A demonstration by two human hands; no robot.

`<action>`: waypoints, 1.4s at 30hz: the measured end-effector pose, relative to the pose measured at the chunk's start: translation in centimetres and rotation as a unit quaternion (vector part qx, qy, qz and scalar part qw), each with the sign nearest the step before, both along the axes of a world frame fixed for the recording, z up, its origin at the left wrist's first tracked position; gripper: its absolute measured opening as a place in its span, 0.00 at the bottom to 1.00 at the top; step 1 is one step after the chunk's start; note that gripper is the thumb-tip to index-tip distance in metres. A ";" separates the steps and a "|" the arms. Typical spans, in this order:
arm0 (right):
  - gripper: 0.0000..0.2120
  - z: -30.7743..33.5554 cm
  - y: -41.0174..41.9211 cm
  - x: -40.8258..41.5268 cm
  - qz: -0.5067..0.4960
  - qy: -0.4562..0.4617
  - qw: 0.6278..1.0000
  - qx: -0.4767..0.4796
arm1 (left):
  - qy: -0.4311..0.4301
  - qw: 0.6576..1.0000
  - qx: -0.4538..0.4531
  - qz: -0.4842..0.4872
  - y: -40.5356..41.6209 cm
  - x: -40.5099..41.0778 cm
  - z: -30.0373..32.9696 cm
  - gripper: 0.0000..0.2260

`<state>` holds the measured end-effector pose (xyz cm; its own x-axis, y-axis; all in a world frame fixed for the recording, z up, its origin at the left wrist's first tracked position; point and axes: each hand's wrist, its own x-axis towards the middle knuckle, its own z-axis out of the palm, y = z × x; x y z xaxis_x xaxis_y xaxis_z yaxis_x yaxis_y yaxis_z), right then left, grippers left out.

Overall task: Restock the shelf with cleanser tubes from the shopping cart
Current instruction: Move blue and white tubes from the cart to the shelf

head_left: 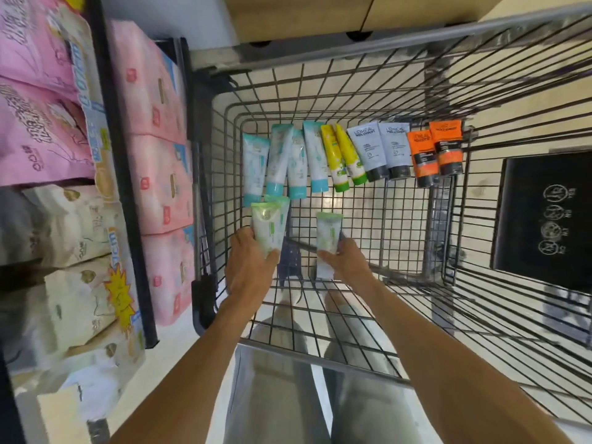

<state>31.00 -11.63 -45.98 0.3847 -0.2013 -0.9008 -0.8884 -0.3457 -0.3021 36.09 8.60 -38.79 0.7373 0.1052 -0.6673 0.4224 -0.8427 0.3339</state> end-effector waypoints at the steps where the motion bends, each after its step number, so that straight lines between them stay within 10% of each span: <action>1: 0.21 0.7 -0.4 0.1 0.011 -0.006 1.000 0.002 | 0.000 1.000 -0.002 -0.002 -0.1 0.1 0.2 0.24; 21: 0.23 27.5 -2.8 -1.4 -0.118 -0.176 0.977 0.031 | -0.110 0.985 -0.131 0.037 -2.5 -1.5 21.1 0.23; 42: 0.15 38.9 -2.1 -3.6 0.325 -0.304 0.883 0.146 | -0.283 0.886 -0.073 0.360 -5.9 -20.1 32.6 0.15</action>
<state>27.41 -13.72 -7.11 0.7646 0.4467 -0.4646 -0.1729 -0.5524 -0.8155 15.99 2.71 -6.20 0.7348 0.6273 -0.2581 0.5634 -0.3527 0.7471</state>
